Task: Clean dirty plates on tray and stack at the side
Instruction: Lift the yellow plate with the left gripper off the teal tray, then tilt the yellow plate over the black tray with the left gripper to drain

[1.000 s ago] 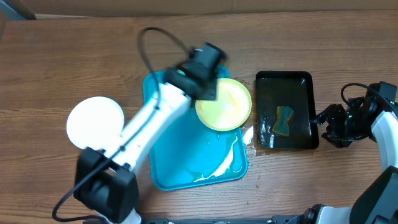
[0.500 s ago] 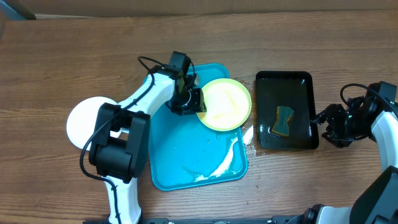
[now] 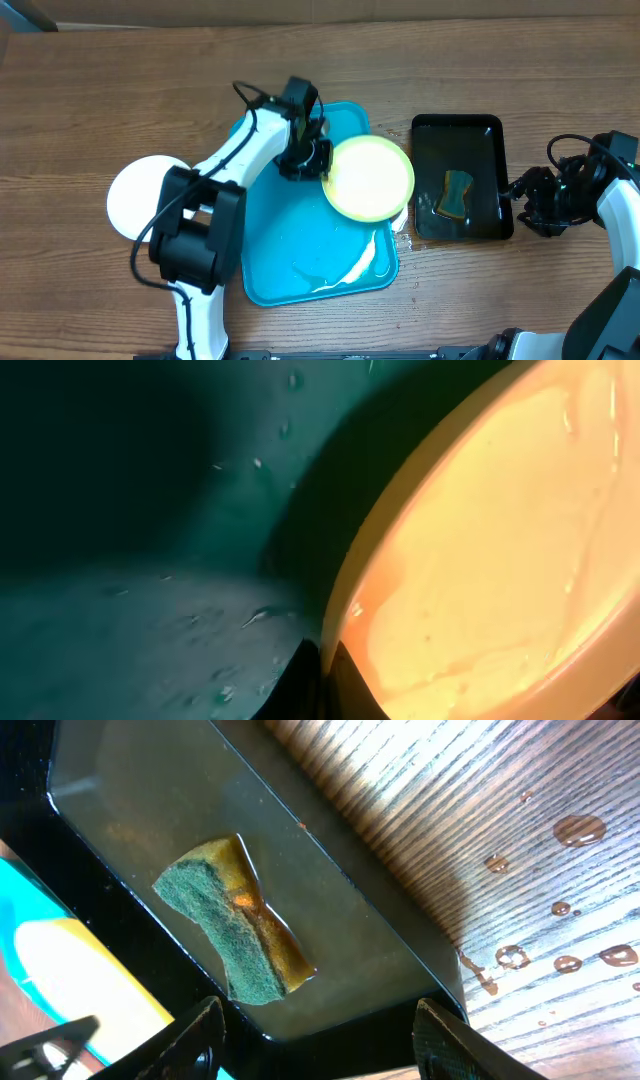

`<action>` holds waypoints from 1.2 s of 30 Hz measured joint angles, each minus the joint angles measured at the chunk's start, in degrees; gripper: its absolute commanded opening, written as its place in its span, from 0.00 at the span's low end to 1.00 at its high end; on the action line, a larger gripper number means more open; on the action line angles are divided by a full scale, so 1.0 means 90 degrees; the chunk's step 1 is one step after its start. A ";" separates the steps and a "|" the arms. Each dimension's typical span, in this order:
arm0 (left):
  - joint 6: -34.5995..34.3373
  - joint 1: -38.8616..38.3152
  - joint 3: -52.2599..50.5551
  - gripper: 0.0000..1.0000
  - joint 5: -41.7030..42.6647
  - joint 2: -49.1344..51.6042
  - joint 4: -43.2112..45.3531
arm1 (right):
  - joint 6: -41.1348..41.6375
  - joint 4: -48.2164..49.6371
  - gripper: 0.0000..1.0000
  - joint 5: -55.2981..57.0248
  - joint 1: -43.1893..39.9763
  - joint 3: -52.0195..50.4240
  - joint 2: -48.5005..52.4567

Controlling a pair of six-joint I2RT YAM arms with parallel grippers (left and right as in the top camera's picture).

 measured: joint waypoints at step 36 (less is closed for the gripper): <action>0.2244 -0.4563 0.1637 0.04 -0.9413 -0.0015 0.2720 | 0.0000 -0.0015 0.63 0.0002 0.0000 0.0000 0.0000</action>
